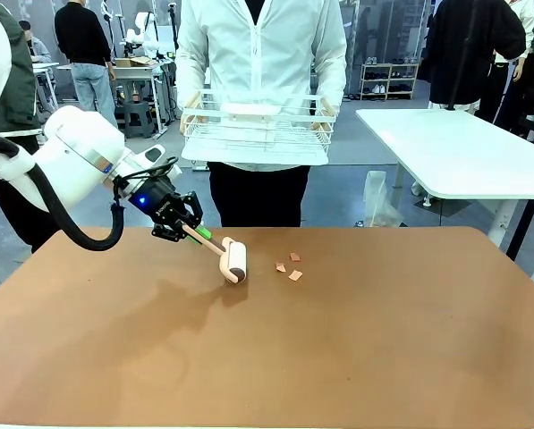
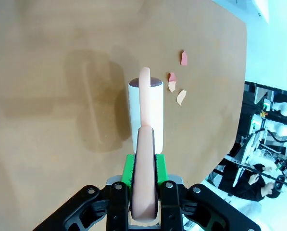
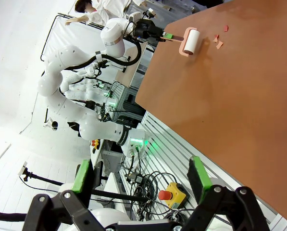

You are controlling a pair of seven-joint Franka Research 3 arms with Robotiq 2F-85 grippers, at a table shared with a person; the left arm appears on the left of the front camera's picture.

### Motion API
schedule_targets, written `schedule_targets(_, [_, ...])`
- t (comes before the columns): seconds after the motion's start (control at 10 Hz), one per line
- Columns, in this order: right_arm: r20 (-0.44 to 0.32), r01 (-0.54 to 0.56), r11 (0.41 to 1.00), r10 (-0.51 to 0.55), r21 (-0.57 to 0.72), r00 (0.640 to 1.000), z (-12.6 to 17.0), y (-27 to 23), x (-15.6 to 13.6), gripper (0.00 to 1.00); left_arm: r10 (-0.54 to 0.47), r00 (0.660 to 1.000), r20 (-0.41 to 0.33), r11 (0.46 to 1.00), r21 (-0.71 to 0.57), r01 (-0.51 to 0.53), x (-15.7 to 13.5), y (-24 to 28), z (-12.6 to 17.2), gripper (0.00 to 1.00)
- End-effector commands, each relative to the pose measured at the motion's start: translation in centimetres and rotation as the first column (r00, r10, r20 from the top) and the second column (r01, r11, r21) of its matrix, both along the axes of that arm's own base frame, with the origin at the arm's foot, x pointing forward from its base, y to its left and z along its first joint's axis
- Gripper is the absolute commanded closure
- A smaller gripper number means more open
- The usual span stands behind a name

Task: Clean the table.
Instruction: Clean the table with the Lint Roller when the human lifts the Dish drying rack.

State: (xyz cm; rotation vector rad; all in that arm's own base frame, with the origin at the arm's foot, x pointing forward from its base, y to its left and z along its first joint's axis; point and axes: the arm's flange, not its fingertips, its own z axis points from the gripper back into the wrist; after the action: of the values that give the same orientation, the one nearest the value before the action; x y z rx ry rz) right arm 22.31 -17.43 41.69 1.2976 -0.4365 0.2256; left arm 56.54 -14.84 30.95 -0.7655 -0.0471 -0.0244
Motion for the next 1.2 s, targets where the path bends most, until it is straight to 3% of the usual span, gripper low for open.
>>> schedule_targets(0.0, [0.014, -0.001, 1.000, 0.001, 0.004, 1.000, 0.2, 0.0, -0.2, 0.00, 0.011, 0.999, 0.034, 1.000, -0.019, -0.010, 0.5, -0.3, -0.9, 0.79])
schedule_targets(0.5, [0.014, -0.001, 1.000, 0.001, 0.004, 1.000, 0.2, 0.0, -0.2, 0.00, 0.016, 1.000, 0.013, 1.000, -0.014, -0.016, 0.9, -1.4, -2.5, 0.79])
schedule_targets(1.1, [0.014, -0.001, 1.000, 0.001, 0.004, 1.000, 0.2, 0.0, -0.2, 0.00, -0.009, 1.000, 0.016, 0.999, -0.045, 0.010, 0.8, -7.0, -3.9, 0.79])
